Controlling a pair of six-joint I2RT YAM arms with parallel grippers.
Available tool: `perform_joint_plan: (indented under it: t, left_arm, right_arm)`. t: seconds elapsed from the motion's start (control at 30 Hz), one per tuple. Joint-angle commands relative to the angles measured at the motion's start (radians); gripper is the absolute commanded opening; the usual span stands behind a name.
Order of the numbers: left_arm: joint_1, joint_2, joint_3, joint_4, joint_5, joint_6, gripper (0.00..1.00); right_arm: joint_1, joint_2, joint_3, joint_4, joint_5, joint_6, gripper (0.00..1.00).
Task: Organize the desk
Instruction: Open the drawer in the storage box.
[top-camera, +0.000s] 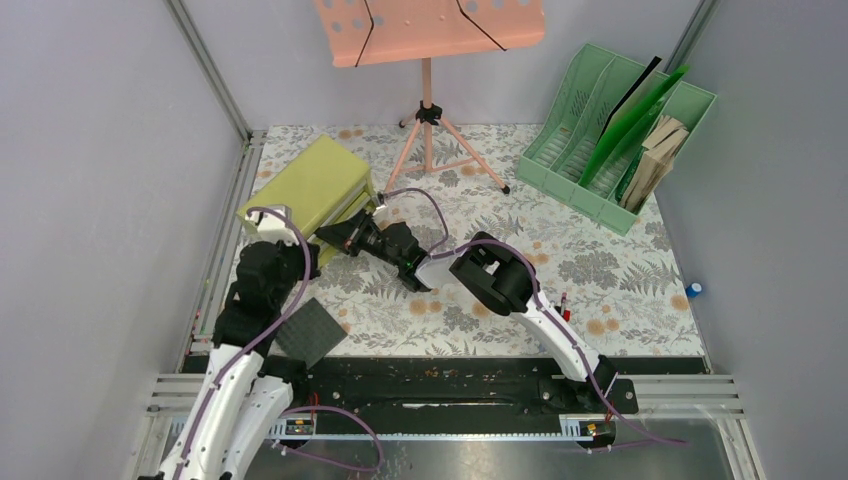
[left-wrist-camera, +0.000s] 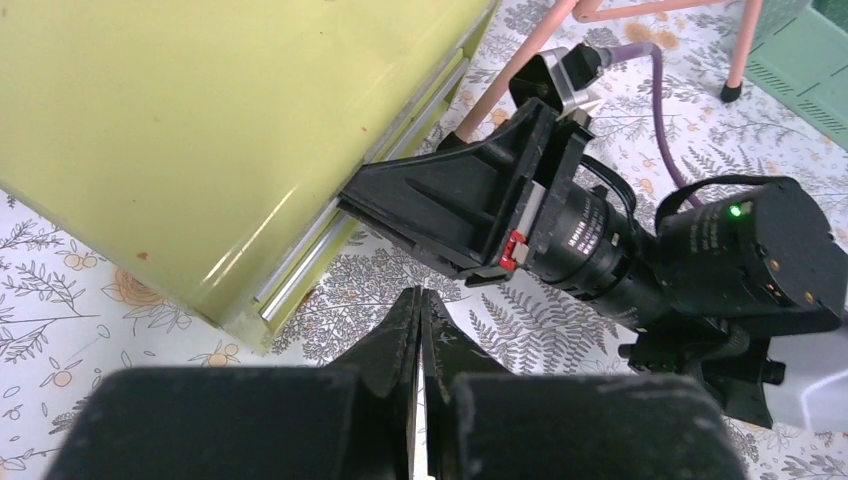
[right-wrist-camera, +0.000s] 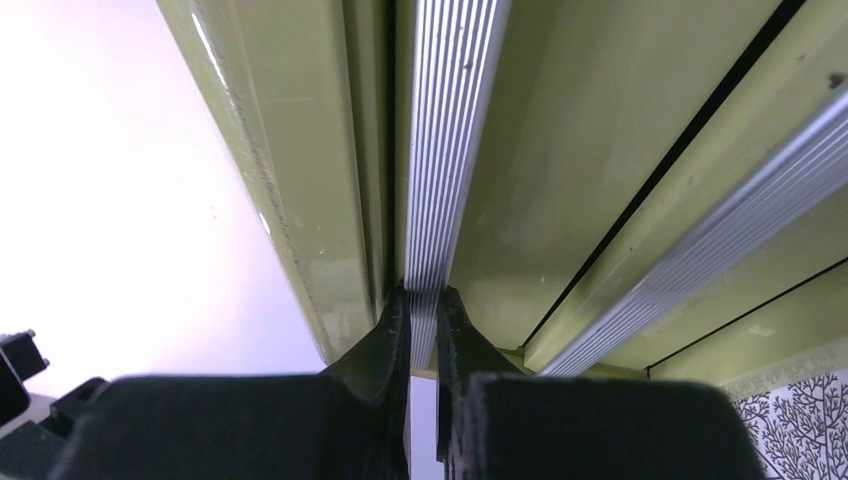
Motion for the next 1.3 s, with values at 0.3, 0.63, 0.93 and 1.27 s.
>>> perform_joint_plan:
  t: [0.3,0.63,0.93,1.27]
  left_arm:
    - [-0.001,0.127,0.065,0.085,-0.162,0.023,0.00]
    - [0.000,0.209,0.052,0.068,-0.259,0.083,0.00]
    - [0.011,0.230,0.024,0.085,-0.370,0.115,0.00]
    - [0.044,0.237,0.030,0.124,-0.355,0.124,0.00]
  right_arm:
    - [0.000,-0.047,-0.066,0.129,-0.005,-0.016,0.00]
    - [0.000,-0.071,-0.102,0.149,-0.011,-0.028,0.00]
    - [-0.001,-0.081,-0.121,0.159,-0.016,-0.030,0.00]
    - [-0.003,-0.103,-0.165,0.176,-0.010,-0.031,0.00]
